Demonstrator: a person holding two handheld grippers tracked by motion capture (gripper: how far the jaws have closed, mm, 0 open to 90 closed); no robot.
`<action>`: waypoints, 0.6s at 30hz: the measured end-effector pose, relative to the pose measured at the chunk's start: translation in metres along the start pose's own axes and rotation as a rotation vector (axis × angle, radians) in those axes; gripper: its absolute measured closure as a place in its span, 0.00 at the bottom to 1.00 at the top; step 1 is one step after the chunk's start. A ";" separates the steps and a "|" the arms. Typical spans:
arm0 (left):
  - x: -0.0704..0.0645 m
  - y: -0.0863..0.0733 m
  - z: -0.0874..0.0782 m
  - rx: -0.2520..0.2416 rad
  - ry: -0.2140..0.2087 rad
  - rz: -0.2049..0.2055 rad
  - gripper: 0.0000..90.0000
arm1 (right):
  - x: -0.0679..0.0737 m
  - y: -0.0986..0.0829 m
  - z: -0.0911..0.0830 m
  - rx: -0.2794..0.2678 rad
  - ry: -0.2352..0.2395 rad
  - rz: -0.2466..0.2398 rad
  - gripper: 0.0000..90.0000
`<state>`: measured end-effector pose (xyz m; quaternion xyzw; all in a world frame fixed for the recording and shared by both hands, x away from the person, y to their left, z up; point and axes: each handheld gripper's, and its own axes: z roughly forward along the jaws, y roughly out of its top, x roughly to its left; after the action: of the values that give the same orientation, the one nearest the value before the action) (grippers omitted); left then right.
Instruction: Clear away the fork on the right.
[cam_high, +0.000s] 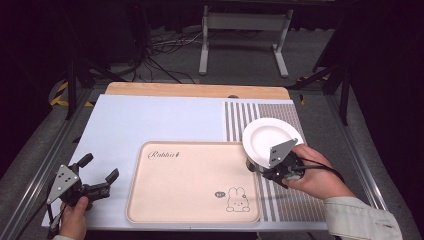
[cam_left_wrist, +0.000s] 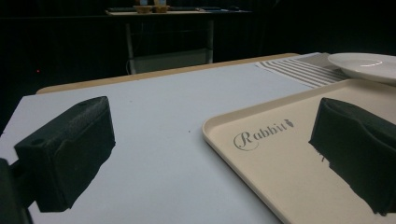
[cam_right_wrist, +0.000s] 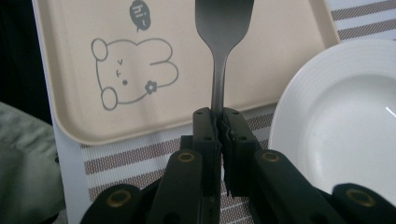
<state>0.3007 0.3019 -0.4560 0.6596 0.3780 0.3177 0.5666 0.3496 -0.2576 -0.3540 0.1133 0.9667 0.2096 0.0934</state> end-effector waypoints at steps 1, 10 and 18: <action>0.000 0.000 0.000 0.000 -0.001 0.000 0.01 | 0.001 0.003 0.000 -0.004 -0.006 0.013 0.95; 0.000 0.000 0.000 -0.003 0.000 0.001 0.01 | 0.006 0.023 -0.001 -0.040 -0.017 0.180 0.95; 0.000 0.000 0.000 -0.002 0.000 -0.001 0.01 | 0.008 0.036 0.000 -0.044 -0.025 0.298 0.95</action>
<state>0.3007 0.3024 -0.4560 0.6588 0.3778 0.3178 0.5676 0.3479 -0.2238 -0.3402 0.2560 0.9331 0.2408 0.0759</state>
